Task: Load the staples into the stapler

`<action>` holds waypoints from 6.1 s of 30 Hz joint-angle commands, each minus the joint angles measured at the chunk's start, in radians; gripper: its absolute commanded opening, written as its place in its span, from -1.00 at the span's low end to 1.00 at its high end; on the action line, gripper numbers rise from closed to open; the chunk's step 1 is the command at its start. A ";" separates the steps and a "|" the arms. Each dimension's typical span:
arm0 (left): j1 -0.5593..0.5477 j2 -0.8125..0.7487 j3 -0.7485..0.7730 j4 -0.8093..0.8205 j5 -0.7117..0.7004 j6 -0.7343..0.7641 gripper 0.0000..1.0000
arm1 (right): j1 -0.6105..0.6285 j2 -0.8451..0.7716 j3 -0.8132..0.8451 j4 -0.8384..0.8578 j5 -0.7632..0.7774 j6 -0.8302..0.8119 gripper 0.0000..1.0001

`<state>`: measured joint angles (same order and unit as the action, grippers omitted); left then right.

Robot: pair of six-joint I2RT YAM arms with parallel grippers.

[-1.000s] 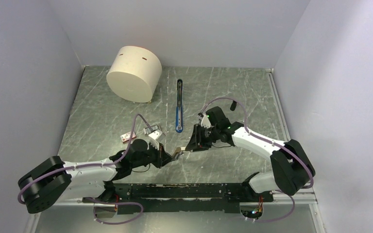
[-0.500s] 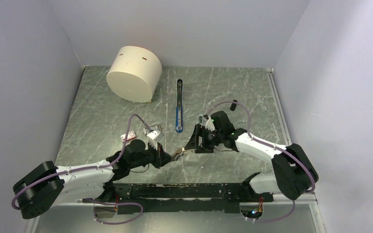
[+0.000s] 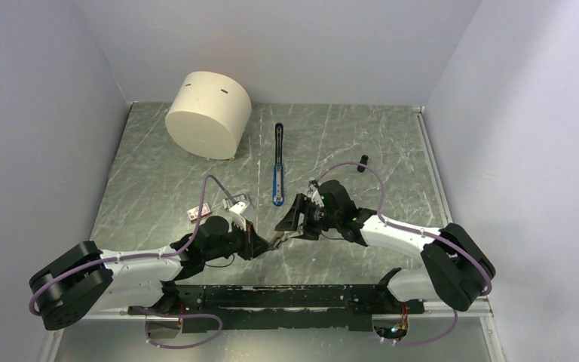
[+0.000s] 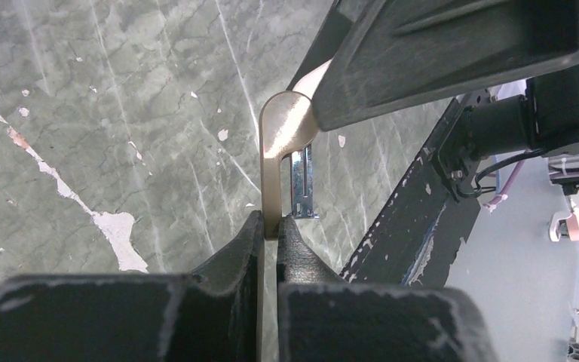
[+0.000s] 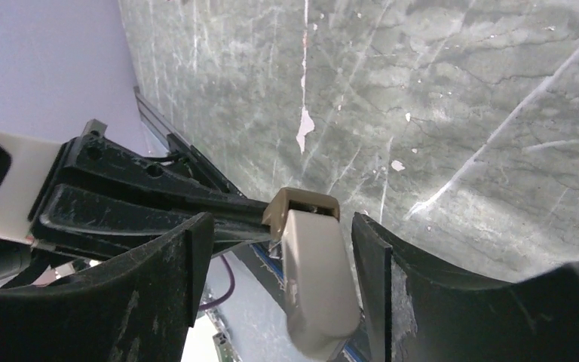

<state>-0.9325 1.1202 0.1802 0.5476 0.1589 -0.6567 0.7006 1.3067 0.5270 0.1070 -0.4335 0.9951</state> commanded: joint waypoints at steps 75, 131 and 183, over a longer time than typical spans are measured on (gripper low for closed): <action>-0.001 -0.608 0.087 -0.611 -0.500 0.161 0.61 | -0.331 0.465 0.658 -0.787 0.414 -0.571 -0.02; -0.002 -0.588 0.633 -0.983 -0.953 0.290 0.83 | 0.300 0.636 0.901 -0.306 0.700 -0.629 -0.04; -0.003 -0.619 0.662 -1.180 -1.191 0.140 0.84 | 0.361 0.970 1.224 -0.470 0.779 -0.552 -0.31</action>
<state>-0.9325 0.5121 0.8242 -0.6548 -1.0424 -0.5373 1.0615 2.2692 1.7336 -0.3523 0.3229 0.4263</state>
